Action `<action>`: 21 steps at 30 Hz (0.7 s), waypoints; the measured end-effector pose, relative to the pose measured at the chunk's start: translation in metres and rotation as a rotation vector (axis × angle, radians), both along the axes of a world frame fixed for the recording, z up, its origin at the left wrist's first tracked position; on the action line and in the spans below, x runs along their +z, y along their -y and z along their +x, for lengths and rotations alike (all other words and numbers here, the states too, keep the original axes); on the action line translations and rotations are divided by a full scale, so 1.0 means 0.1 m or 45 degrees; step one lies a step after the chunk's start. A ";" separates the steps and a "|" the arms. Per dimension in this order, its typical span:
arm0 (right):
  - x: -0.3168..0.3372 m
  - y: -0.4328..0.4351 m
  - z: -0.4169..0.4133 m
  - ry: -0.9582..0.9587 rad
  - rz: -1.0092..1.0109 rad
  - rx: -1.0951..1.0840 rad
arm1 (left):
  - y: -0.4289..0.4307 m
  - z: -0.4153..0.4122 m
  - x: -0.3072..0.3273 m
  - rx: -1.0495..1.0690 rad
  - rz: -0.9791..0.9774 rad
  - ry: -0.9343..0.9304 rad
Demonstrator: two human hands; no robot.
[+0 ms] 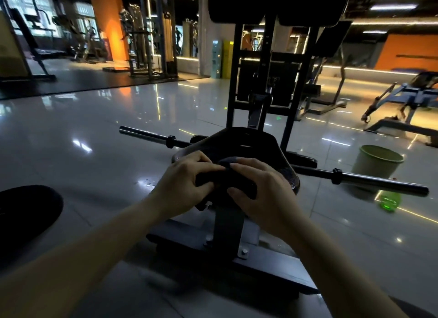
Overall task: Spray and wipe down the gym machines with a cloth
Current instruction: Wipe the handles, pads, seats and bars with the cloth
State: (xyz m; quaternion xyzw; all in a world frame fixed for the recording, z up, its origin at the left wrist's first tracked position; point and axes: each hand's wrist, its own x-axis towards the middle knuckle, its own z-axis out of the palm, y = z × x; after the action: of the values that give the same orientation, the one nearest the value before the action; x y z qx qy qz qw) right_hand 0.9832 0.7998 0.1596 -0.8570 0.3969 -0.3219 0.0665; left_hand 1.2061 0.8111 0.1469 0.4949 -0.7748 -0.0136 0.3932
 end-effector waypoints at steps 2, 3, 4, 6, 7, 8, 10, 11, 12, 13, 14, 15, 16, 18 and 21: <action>-0.03 -0.06 0.10 -0.089 0.010 0.006 | 0.01 0.03 0.03 -0.139 0.135 -0.219; -0.05 -0.08 0.14 -0.111 -0.007 -0.015 | 0.02 0.07 0.07 -0.199 0.212 -0.306; -0.07 -0.10 0.20 -0.124 -0.032 -0.058 | 0.02 0.13 0.10 -0.243 0.265 -0.355; -0.10 -0.12 0.36 -0.174 -0.097 -0.210 | 0.05 0.24 0.13 -0.253 0.266 -0.408; -0.12 -0.12 0.47 -0.222 -0.143 -0.302 | 0.06 0.29 0.12 -0.207 0.222 -0.438; -0.15 -0.11 0.57 -0.265 -0.185 -0.386 | 0.07 0.32 0.11 -0.135 0.158 -0.451; -0.21 -0.09 0.75 -0.260 -0.268 -0.514 | 0.10 0.37 0.06 -0.011 0.029 -0.427; -0.23 -0.07 0.79 -0.220 -0.303 -0.546 | 0.11 0.39 0.04 0.006 -0.014 -0.405; -0.24 -0.06 0.80 -0.172 -0.328 -0.559 | 0.11 0.41 0.01 -0.004 -0.040 -0.381; -0.25 -0.07 0.78 -0.130 -0.341 -0.564 | 0.12 0.42 -0.01 -0.026 -0.066 -0.347; -0.25 -0.08 0.75 -0.103 -0.340 -0.576 | 0.12 0.44 -0.03 -0.052 -0.100 -0.295; -0.25 -0.10 0.72 -0.084 -0.336 -0.600 | 0.13 0.45 -0.05 -0.072 -0.141 -0.223; -0.24 -0.12 0.68 -0.068 -0.331 -0.631 | 0.13 0.47 -0.07 -0.090 -0.177 -0.142; -0.23 -0.17 0.58 -0.032 -0.298 -0.719 | 0.12 0.50 -0.10 -0.133 -0.181 -0.026; -0.23 -0.20 0.39 0.039 -0.217 -0.904 | 0.10 0.54 -0.12 -0.182 -0.140 0.072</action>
State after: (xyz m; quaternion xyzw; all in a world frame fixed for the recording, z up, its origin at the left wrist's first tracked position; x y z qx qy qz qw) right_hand 1.0220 0.8196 0.1363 -0.6633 0.6404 -0.3695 -0.1153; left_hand 1.2601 0.8016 0.1347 0.4162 -0.8185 0.0150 0.3958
